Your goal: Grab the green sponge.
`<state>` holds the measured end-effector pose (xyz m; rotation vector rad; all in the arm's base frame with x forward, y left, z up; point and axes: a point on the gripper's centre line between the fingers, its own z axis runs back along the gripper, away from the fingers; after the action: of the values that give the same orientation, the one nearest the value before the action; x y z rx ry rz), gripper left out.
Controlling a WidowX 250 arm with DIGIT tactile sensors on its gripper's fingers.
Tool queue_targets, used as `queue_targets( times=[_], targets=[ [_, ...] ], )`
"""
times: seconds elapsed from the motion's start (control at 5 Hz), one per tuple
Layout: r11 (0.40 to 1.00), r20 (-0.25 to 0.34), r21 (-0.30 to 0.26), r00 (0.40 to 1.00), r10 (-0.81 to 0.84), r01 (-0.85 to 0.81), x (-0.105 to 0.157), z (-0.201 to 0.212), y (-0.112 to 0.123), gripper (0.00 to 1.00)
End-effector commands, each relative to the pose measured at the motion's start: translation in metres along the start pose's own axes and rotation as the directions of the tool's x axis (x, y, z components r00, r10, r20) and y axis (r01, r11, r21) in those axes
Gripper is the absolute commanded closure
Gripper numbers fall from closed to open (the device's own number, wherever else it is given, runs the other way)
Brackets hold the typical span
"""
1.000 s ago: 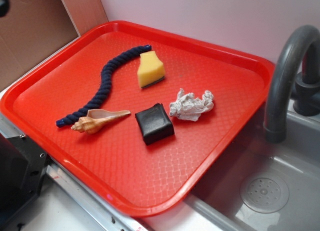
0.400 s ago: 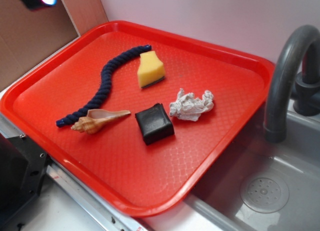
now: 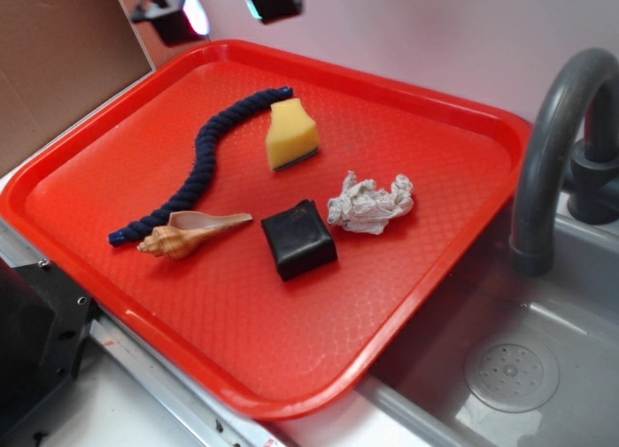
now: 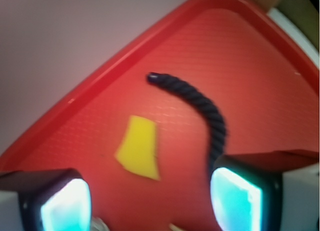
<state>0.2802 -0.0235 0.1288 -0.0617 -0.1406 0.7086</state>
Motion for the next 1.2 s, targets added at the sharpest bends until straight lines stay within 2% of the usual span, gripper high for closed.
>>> queue_targets(
  times=[0.0, 0.4, 0.6, 0.8, 1.0],
  targets=[
    [0.999, -0.038, 0.012, 0.999, -0.034, 0.034, 0.011, -0.036, -0.012, 0.0],
    [0.999, -0.127, 0.022, 0.991, -0.031, 0.034, 0.019, -0.082, -0.002, 0.0],
    [0.997, -0.193, -0.022, 0.978, -0.081, 0.078, 0.002, -0.101, -0.002, 0.0],
    [0.995, -0.199, -0.015, 0.975, -0.097, 0.096, -0.017, -0.103, 0.0, 0.32],
    [0.995, -0.194, -0.029, 0.976, -0.1, 0.096, -0.018, -0.099, 0.005, 1.0]
  ],
)
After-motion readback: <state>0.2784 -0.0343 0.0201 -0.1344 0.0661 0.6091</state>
